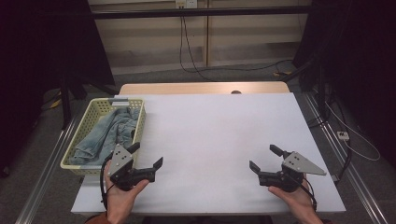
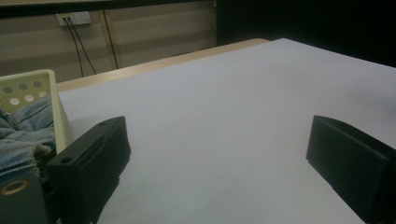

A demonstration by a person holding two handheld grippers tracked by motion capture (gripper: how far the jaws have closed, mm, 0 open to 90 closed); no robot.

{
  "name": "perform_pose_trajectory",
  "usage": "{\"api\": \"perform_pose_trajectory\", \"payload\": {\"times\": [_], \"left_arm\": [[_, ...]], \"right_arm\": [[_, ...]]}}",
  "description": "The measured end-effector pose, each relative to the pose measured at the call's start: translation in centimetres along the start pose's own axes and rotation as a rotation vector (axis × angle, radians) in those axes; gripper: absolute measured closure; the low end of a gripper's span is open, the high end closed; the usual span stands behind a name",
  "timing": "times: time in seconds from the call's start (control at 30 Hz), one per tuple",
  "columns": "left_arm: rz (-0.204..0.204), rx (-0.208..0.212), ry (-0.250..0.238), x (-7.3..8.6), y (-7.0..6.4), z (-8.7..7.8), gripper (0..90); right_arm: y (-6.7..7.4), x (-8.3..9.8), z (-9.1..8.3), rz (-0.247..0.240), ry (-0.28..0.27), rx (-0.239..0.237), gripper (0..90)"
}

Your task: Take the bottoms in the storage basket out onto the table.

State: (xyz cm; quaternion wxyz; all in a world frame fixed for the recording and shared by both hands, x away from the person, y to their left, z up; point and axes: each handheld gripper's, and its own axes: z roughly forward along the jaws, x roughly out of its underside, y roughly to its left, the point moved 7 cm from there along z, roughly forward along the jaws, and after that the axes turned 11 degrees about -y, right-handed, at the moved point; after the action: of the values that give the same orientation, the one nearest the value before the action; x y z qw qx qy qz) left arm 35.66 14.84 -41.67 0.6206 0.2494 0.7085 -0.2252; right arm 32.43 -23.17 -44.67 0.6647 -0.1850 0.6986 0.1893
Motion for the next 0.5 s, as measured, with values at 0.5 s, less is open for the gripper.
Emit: {"api": "perform_pose_trajectory", "payload": {"times": [0.5], "left_arm": [[0.002,0.017,-0.002,-0.58,0.35,-0.71,4.7]], "right_arm": [[0.06,0.03,0.15,0.003,0.007,-0.002,6.2]]}}
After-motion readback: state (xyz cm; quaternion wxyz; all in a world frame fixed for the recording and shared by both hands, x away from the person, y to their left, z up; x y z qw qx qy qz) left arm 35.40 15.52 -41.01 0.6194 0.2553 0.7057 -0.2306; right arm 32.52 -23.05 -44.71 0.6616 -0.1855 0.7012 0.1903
